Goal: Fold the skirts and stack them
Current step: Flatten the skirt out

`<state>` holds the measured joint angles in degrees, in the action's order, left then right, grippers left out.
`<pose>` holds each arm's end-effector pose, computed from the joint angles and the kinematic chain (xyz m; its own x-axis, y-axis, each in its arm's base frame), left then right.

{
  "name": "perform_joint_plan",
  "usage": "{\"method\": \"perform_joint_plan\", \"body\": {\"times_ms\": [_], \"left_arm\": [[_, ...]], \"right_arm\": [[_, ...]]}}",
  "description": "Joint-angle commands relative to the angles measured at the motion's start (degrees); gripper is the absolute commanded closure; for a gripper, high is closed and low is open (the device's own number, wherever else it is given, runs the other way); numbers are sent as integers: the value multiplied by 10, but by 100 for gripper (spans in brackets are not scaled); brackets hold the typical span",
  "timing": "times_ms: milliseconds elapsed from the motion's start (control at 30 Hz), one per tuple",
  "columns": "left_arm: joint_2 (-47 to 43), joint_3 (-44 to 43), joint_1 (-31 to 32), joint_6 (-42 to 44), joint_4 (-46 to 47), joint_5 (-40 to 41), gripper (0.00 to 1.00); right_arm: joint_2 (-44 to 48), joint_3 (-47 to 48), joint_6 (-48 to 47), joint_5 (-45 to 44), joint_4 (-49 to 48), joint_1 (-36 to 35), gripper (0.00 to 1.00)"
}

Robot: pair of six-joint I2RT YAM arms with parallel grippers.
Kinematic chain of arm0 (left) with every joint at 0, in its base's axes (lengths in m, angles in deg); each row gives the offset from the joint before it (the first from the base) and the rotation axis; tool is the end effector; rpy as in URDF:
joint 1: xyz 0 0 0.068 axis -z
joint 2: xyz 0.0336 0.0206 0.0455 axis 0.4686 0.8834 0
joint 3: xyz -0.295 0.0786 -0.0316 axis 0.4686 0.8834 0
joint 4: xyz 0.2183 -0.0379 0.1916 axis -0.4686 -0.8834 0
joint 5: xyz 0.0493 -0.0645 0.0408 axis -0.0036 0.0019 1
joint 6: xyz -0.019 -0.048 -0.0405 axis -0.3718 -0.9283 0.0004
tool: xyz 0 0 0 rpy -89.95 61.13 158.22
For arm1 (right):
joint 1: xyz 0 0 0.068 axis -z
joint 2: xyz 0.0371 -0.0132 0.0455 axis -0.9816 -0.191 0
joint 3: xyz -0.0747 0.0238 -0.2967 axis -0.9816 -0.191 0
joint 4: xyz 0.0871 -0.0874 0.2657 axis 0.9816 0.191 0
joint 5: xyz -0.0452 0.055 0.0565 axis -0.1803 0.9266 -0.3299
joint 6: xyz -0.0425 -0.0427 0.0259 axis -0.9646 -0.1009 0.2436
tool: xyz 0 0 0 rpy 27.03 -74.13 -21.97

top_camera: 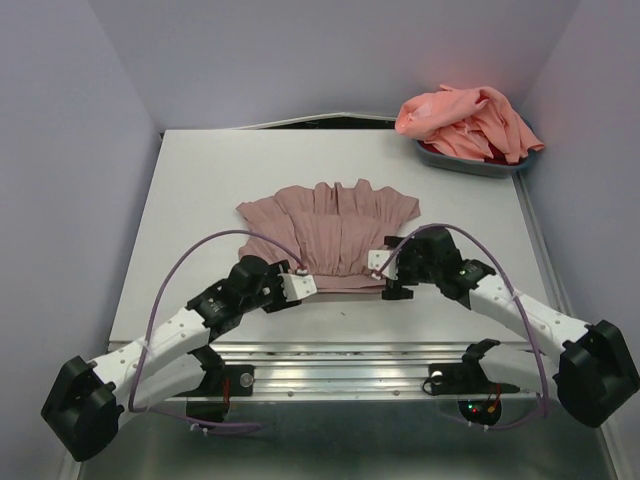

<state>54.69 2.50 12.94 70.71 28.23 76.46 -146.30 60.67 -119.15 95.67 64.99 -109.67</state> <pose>0.1524 -0.1406 0.2046 0.2162 0.6838 -0.6969 0.7906 0.2962 0.5359 0.2068 0.1439 0.2185 0.2727 -0.7446 -0.6093 -0.8634 0.0900 -0.4964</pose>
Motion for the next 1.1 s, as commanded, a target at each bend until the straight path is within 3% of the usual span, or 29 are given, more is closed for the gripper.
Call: {"method": "perform_joint_plan", "body": {"times_ms": [0, 300, 367, 400, 433, 467, 533, 600, 633, 867, 1067], "left_arm": [[-9, -50, 19, -15, -69, -52, 36], [-9, -95, 40, -3, -149, -112, 35], [-18, -107, 41, 3, -163, -117, 38], [-26, -122, 40, -46, -148, -86, 44], [-23, -135, 39, -70, -148, -74, 51], [-16, -152, 34, -80, -154, -68, 56], [28, -211, -30, -114, -170, -104, 64], [85, -273, -124, -130, -179, -164, 68], [110, -293, -141, -136, -179, -160, 70], [345, -451, -162, -141, -182, -73, 77], [419, -430, -161, -88, -142, -40, 81]], "right_arm": [[24, 18, -11, 15, 70, -46, 0], [43, 45, 13, 44, 114, -114, 0], [39, 64, 110, 29, 93, -114, 0], [34, 89, 154, 12, 55, -114, 3], [12, 107, 229, -40, 40, -114, 15], [-4, 129, 265, -66, 35, -114, 21], [-41, 196, 359, -95, 39, -96, 33], [-83, 233, 419, -92, 47, -64, 42], [-98, 245, 432, -95, 58, -64, 43], [-180, 221, 462, -88, 94, -39, 46], [-263, 194, 423, -142, 101, -33, 49]]}}
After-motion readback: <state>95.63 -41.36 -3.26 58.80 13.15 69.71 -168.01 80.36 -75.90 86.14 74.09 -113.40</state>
